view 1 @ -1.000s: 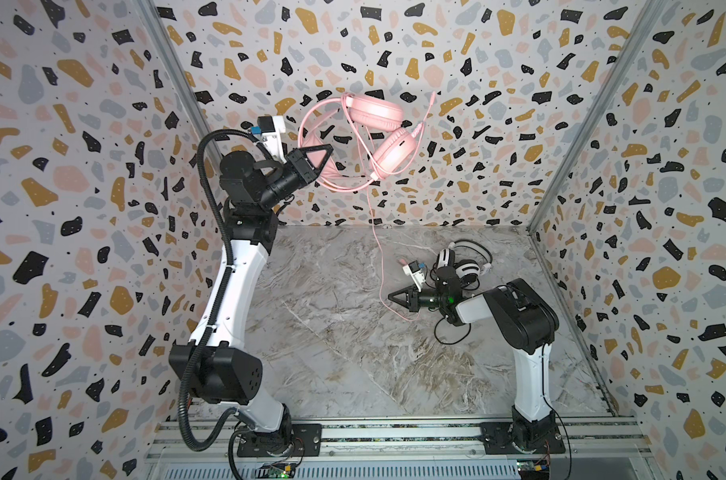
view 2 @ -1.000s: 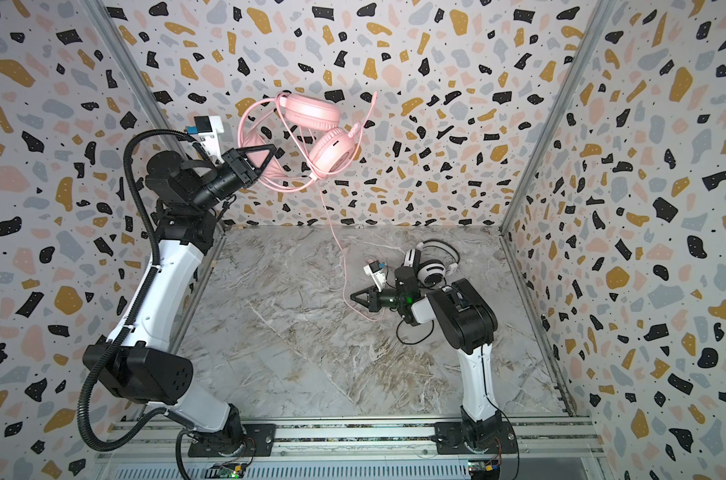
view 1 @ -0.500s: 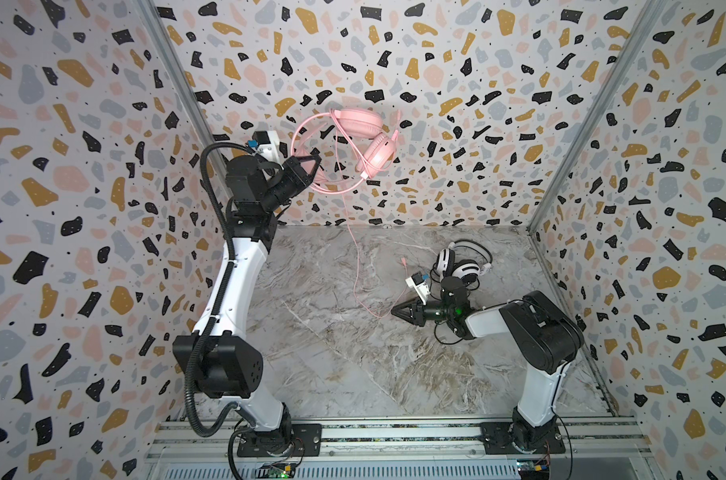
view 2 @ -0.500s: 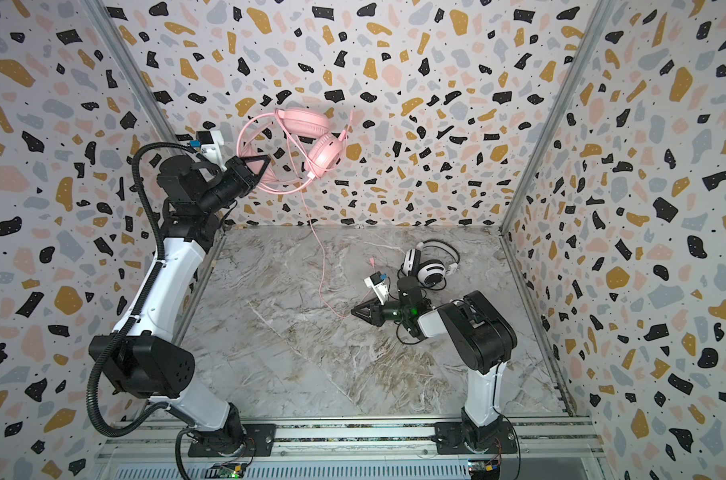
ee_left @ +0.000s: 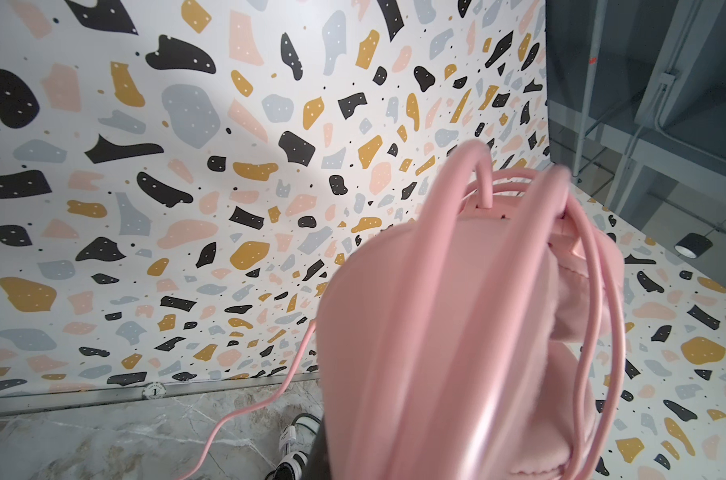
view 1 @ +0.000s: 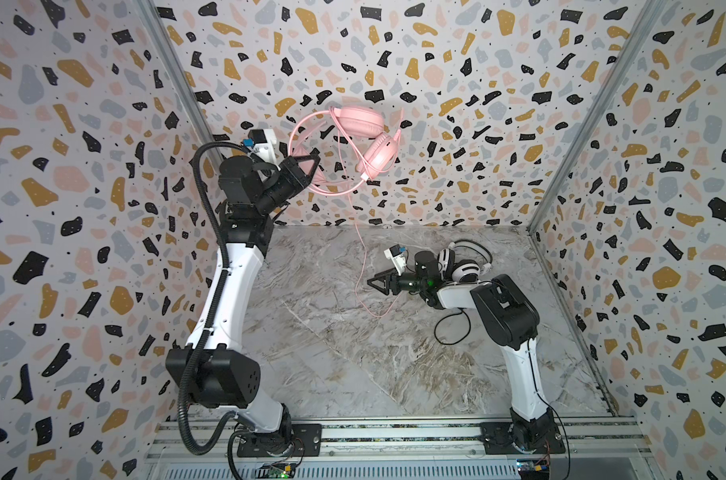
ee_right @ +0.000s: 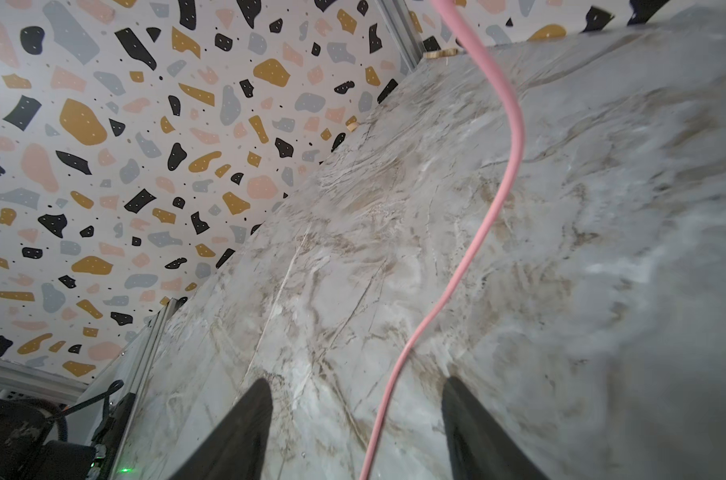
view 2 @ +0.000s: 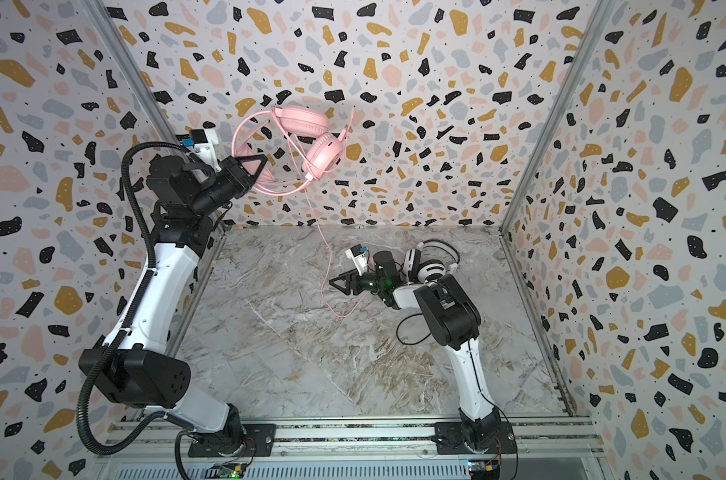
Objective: Wrap the headphones
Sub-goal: 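Grasp the loose pink cable on the table with the right gripper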
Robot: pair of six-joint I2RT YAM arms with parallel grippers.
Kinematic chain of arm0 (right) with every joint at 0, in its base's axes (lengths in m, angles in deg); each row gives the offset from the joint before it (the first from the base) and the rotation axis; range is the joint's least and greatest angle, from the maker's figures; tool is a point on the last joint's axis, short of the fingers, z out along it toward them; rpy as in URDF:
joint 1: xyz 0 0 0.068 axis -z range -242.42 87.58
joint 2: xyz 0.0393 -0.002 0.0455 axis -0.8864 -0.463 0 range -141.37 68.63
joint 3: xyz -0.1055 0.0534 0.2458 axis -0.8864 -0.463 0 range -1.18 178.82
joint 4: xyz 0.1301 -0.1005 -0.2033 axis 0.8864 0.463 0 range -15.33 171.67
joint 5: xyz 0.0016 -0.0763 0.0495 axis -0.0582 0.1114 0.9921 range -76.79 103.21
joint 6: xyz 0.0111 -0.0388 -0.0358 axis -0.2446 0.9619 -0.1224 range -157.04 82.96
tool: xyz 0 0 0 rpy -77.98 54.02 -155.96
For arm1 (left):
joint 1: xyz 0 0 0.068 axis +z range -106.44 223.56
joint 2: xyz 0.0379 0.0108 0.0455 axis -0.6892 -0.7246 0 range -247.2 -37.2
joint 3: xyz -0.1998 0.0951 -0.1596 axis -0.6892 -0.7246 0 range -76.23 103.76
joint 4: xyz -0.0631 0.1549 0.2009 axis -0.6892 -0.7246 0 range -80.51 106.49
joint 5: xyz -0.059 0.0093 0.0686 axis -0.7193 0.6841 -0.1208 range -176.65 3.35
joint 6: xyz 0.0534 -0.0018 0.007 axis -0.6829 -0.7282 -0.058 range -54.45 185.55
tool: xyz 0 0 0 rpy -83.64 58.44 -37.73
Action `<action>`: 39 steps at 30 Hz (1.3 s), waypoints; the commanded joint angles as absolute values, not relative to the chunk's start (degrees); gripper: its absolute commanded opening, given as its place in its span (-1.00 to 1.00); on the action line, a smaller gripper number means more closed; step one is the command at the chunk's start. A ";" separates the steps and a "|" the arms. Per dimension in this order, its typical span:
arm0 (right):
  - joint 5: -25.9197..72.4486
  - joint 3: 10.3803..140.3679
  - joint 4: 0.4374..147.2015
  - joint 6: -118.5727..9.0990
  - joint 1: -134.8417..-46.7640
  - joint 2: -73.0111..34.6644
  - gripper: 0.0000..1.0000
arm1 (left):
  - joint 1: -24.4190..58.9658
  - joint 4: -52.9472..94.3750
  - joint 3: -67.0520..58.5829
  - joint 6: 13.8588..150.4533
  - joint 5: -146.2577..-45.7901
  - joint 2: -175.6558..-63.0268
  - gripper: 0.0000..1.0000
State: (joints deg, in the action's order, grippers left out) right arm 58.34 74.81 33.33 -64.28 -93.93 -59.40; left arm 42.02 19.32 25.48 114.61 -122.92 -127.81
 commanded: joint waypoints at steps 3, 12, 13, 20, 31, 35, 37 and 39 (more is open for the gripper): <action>57.15 81.79 34.58 -69.06 -95.92 -63.62 0.42 | 42.24 25.78 27.46 115.86 -124.18 -124.99 -1.00; 54.83 96.71 38.51 -72.01 -98.13 -74.19 0.43 | 42.22 26.42 27.26 117.87 -124.95 -124.62 -1.00; 55.08 98.18 38.72 -72.39 -98.26 -75.17 0.42 | 42.22 26.52 27.21 117.98 -124.97 -124.55 -1.00; 57.60 98.10 36.98 -73.00 -99.93 -76.04 -0.26 | 42.24 26.52 27.21 117.83 -125.26 -125.07 -1.00; 56.14 61.10 26.32 -69.86 -100.47 -52.04 -1.00 | 42.67 20.21 26.51 109.06 -119.37 -127.88 -1.00; 54.42 49.29 25.66 -68.54 -101.18 -41.24 -1.00 | 43.24 20.15 26.60 107.91 -117.70 -128.91 -1.00; 53.76 45.50 25.98 -68.16 -101.61 -37.52 -1.00 | 43.38 20.68 26.81 108.28 -117.43 -129.32 -1.00; 52.91 43.96 27.58 -66.49 -101.97 -35.65 -1.00 | 43.39 22.09 26.79 109.66 -117.80 -129.49 -1.00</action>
State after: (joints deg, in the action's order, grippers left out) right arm 54.47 45.41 27.71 -69.35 -101.36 -38.74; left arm 43.01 14.28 25.48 108.38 -118.18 -130.52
